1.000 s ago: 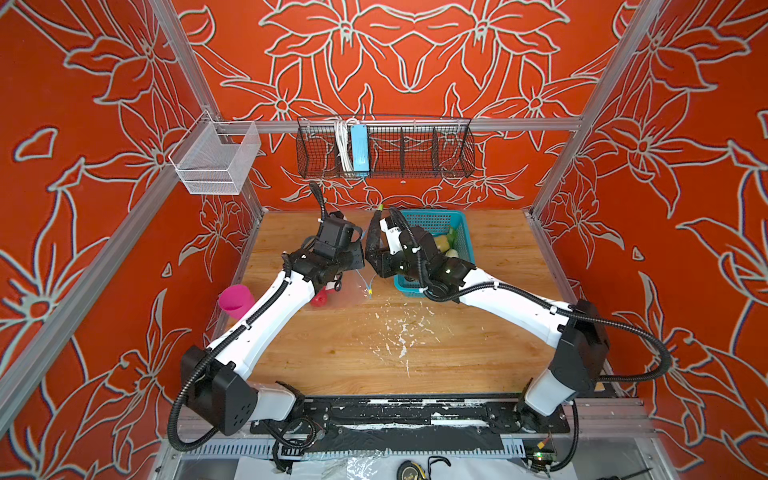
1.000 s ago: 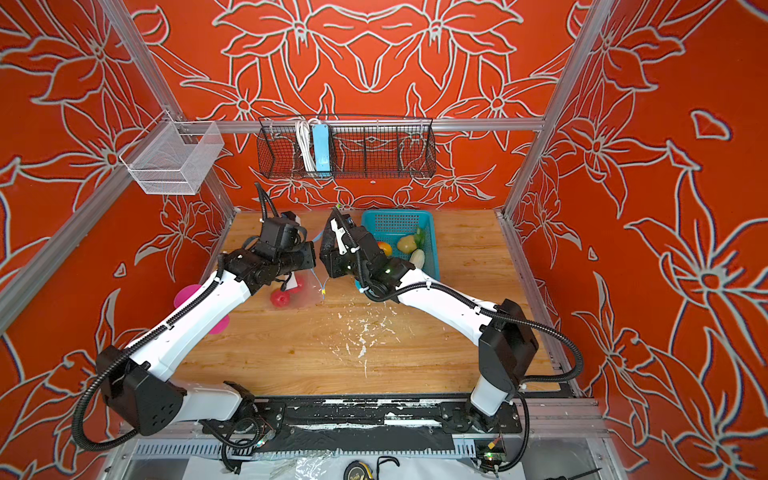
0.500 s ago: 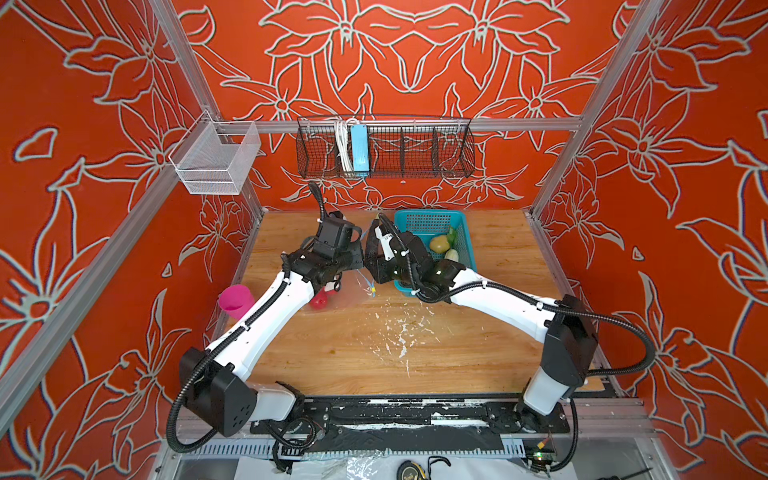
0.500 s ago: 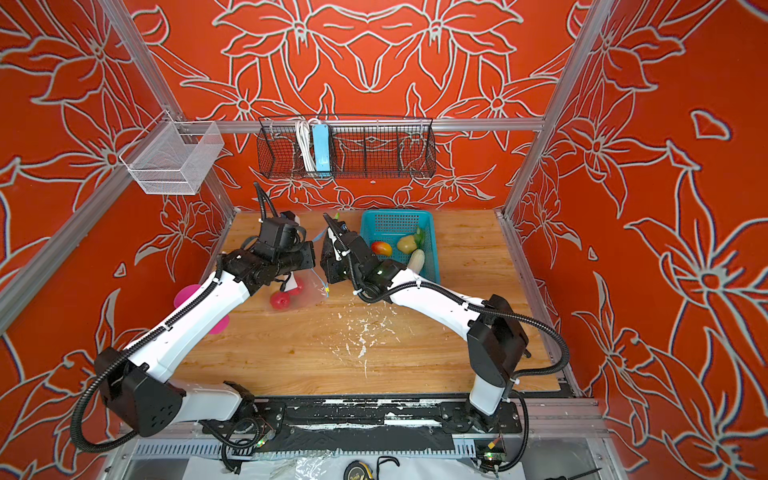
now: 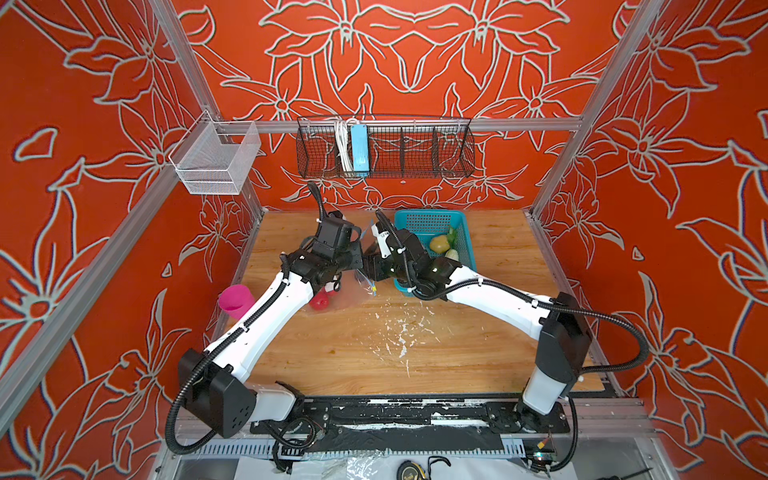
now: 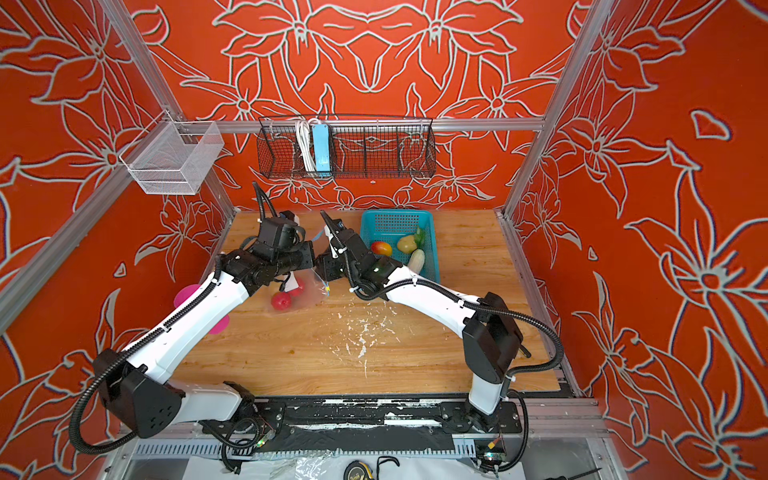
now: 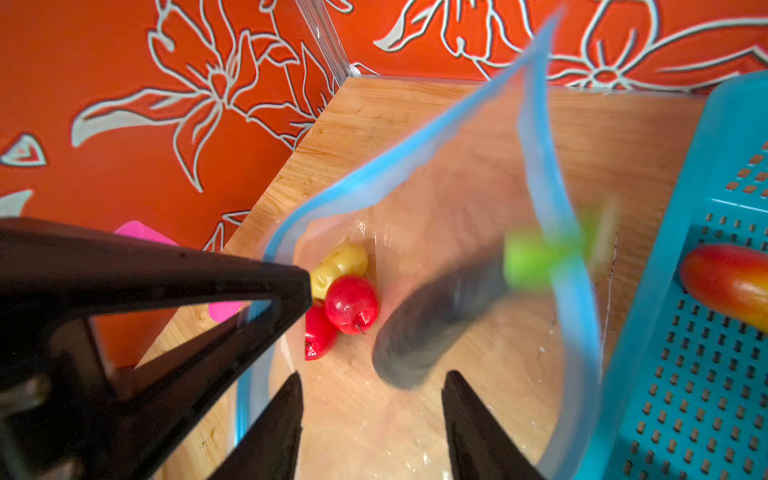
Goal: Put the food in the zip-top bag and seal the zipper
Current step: 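Open the right gripper to drop the eggplant into the bag, then withdraw the right gripper from the bag back over the basket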
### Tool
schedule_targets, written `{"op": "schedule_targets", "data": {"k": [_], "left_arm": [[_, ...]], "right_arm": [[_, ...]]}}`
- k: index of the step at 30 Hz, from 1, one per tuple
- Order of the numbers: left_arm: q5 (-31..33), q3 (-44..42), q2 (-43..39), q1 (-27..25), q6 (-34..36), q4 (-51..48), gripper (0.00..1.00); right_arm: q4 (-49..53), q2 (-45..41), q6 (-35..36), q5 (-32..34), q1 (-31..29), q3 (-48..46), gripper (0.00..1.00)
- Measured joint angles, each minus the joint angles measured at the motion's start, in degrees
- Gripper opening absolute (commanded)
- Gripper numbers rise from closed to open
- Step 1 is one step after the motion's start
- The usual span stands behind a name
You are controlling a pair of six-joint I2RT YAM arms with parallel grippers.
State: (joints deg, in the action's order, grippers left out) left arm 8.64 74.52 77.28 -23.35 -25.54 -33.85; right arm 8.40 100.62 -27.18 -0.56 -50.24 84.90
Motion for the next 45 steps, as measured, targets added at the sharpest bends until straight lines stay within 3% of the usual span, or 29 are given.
{"op": "schedule_targets", "data": {"k": [26, 31, 37, 41, 45], "left_arm": [[0.0, 0.0, 0.0, 0.0, 0.0, 0.0, 0.0], [0.0, 0.0, 0.0, 0.0, 0.0, 0.0, 0.0], [0.0, 0.0, 0.0, 0.0, 0.0, 0.0, 0.0], [0.0, 0.0, 0.0, 0.0, 0.0, 0.0, 0.0], [0.0, 0.0, 0.0, 0.0, 0.0, 0.0, 0.0]], "right_arm": [[0.3, 0.6, 0.2, 0.1, -0.2, 0.3, 0.59], [1.0, 0.2, 0.6, 0.6, -0.2, 0.3, 0.69], [2.9, -1.0, 1.5, 2.3, -0.1, 0.3, 0.73], [3.7, -2.3, 2.4, 3.7, -0.1, 0.3, 0.97], [4.6, -4.0, 3.1, 5.0, 0.2, 0.3, 0.98]]}}
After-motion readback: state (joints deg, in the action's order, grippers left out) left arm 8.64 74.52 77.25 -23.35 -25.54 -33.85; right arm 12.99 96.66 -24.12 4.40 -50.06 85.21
